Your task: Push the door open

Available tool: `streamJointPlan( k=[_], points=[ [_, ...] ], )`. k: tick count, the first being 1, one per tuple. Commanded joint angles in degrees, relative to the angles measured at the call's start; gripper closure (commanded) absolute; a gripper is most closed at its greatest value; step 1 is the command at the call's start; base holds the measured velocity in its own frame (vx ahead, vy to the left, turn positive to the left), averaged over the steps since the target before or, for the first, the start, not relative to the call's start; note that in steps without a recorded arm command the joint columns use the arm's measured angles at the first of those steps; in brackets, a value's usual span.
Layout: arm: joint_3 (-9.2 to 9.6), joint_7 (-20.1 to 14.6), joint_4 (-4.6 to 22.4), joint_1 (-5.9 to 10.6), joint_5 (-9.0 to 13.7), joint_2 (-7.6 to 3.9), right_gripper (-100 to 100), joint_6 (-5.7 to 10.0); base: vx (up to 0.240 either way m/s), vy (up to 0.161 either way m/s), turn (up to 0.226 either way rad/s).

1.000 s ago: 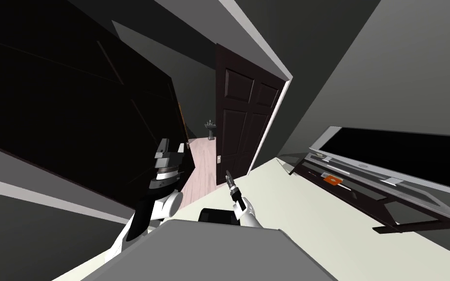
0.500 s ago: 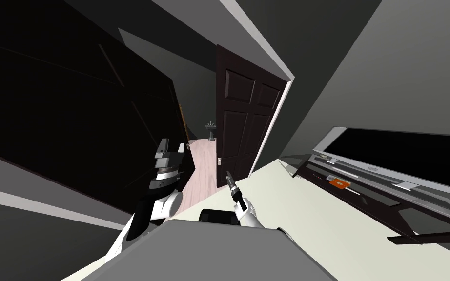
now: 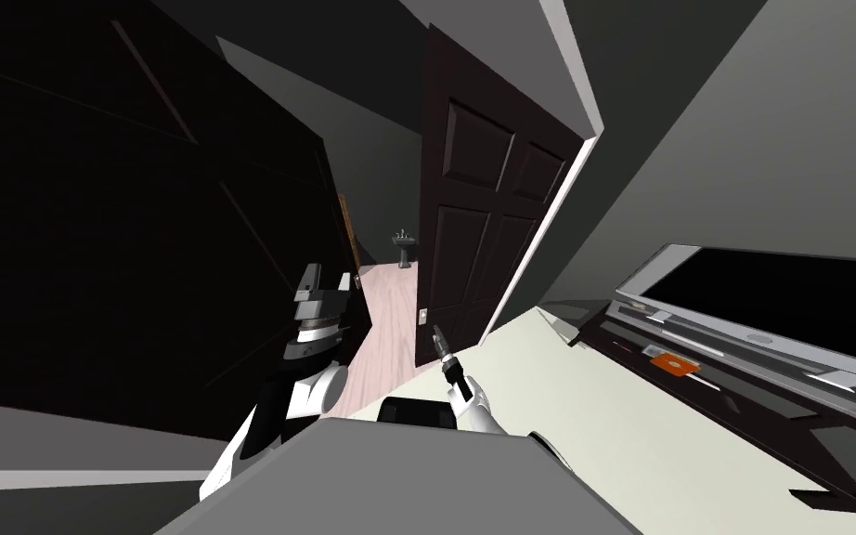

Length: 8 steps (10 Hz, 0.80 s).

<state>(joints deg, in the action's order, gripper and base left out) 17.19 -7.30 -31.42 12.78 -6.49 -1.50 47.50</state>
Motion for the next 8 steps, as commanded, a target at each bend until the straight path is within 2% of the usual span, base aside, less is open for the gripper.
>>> streamJointPlan(
  k=[1, 4, 6, 7, 8],
  points=[
    [-0.25, 0.2, 0.33, 0.13, 0.12, 0.13, -100, 0.13, 0.208, 0.074, 0.026],
    [-0.62, 0.45, 0.51, 0.21, 0.3, 1.12, -100, 0.15, 0.185, 0.083, 0.029],
    [-0.84, 0.61, 0.62, 0.25, 0.41, 2.25, -100, 0.16, 0.174, 0.073, 0.023],
    [-0.88, 0.71, 1.34, 0.56, 0.43, 2.08, -100, 0.58, 0.085, 0.036, 0.002],
    [-0.88, 0.71, 1.34, 0.56, 0.43, 2.08, 100, 0.58, -0.018, -0.006, -0.01]
  ],
)
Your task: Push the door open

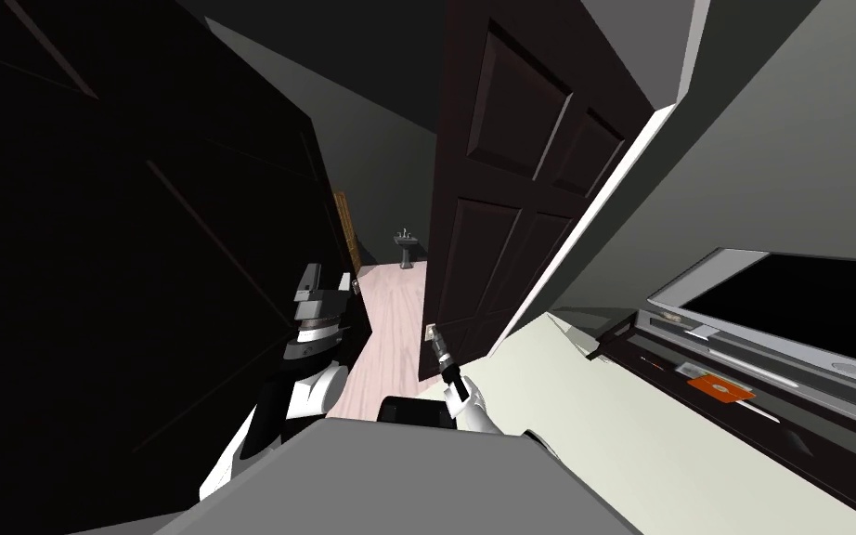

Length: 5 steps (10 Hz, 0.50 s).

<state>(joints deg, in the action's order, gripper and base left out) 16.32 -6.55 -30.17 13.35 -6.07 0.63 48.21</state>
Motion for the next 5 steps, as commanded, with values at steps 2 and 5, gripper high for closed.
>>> streamJointPlan(
  k=[2, 5],
  points=[
    [-0.02, -0.04, 0.09, -0.02, 0.01, -0.06, 100, -0.13, -0.028, -0.012, 0.01],
    [-0.02, -0.04, 0.09, -0.02, 0.01, -0.06, 100, -0.13, -0.007, -0.002, -0.002]
  ],
)
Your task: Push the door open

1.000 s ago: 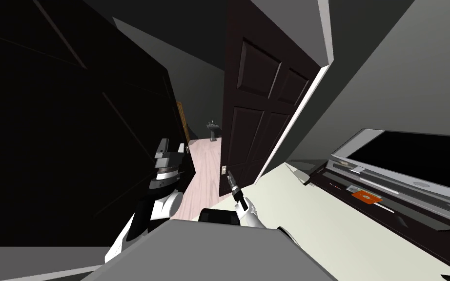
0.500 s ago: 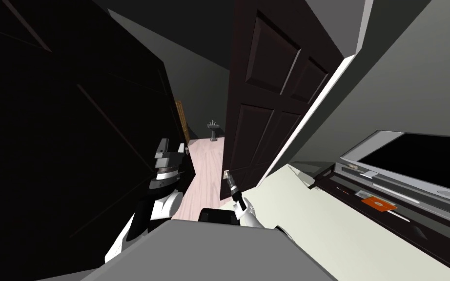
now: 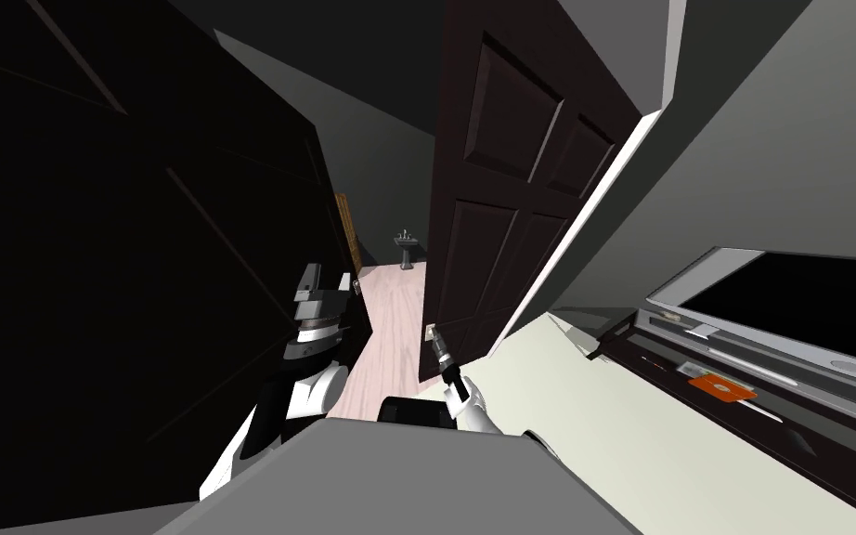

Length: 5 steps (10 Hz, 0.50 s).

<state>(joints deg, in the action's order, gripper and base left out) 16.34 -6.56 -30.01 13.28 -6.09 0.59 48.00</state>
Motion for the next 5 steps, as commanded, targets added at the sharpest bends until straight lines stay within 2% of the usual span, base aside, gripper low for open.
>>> streamJointPlan(
  k=[1, 3, 4, 5],
  points=[
    [-1.22, 0.51, 0.0, 0.03, 0.31, -0.48, 100, 0.0, 0.09, 0.045, 0.025],
    [-2.58, 1.08, 0.0, 0.06, 0.65, -0.92, 100, 0.0, 0.137, 0.076, 0.013],
    [-2.58, 1.08, -1.06, 0.06, 0.65, -0.92, 100, 0.0, 0.127, 0.052, 0.009],
    [-2.58, 1.08, -0.14, 0.06, 0.65, -0.92, 100, 0.0, 0.068, 0.024, 0.004]
  ],
)
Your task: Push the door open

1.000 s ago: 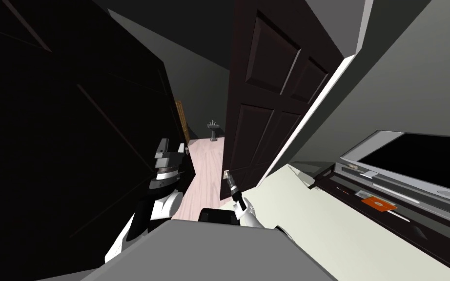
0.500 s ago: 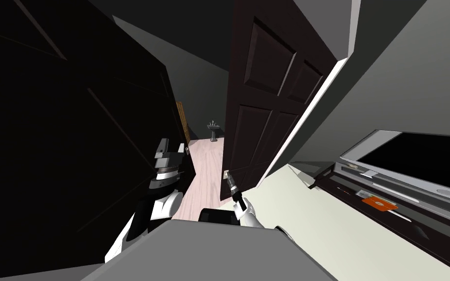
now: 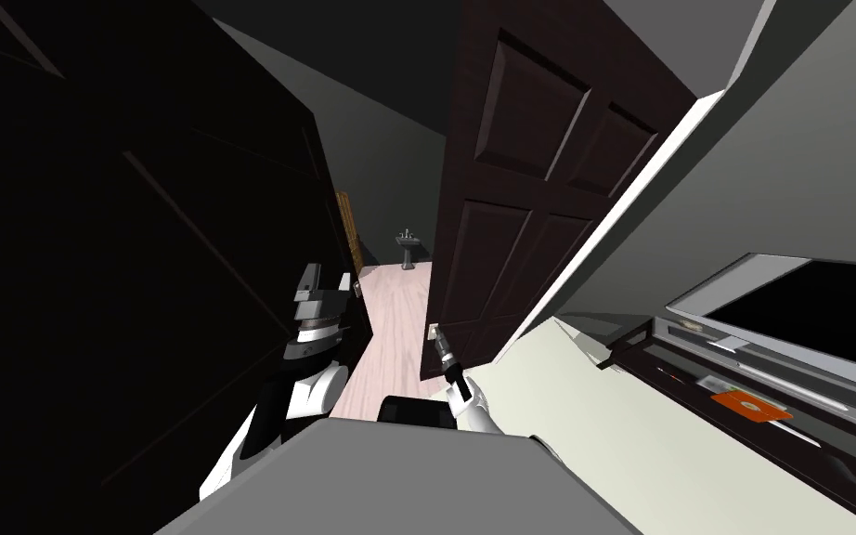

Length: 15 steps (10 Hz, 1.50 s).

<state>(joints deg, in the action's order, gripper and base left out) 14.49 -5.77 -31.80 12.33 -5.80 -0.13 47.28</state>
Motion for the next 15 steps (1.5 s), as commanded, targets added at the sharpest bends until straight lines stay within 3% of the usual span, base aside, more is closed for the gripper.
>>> streamJointPlan(
  k=[1, 2, 3, 4, 5, 9, 12, 13, 14, 15],
  points=[
    [-0.73, 0.29, 1.79, 1.01, 0.36, -0.2, 100, 0.72, 0.019, 0.003, -0.004],
    [-2.52, 1.04, 1.79, 1.05, 0.81, -0.67, 100, 0.72, 0.104, 0.048, 0.024],
    [-2.52, 1.04, 1.79, 1.05, 0.81, -0.67, 100, 0.72, 0.115, 0.039, -0.044],
    [-3.89, 1.62, 1.79, 1.08, 1.16, -0.96, 100, 0.71, 0.102, 0.048, -0.024],
    [-3.75, 1.49, 3.88, 2.26, 1.47, -1.48, -100, 1.5, -0.078, 0.049, -0.091],
    [-4.37, 1.63, 3.58, 2.23, 2.01, -1.58, -100, 1.17, -0.174, 0.034, -0.062],
    [-5.08, 1.79, 3.23, 2.19, 2.64, 0.28, -100, 0.78, -0.241, 0.04, -0.079],
    [-4.96, 1.85, 3.43, 2.24, 2.52, -0.12, -100, 0.97, -0.125, 0.03, -0.018],
    [-5.15, 2.01, 3.44, 2.2, 2.63, -1.27, -100, 1.02, 0.077, 0.041, 0.032],
    [-5.2, 2.06, 3.45, 2.2, 2.65, -1.48, -100, 1.05, 0.146, 0.04, 0.016]
  ],
)
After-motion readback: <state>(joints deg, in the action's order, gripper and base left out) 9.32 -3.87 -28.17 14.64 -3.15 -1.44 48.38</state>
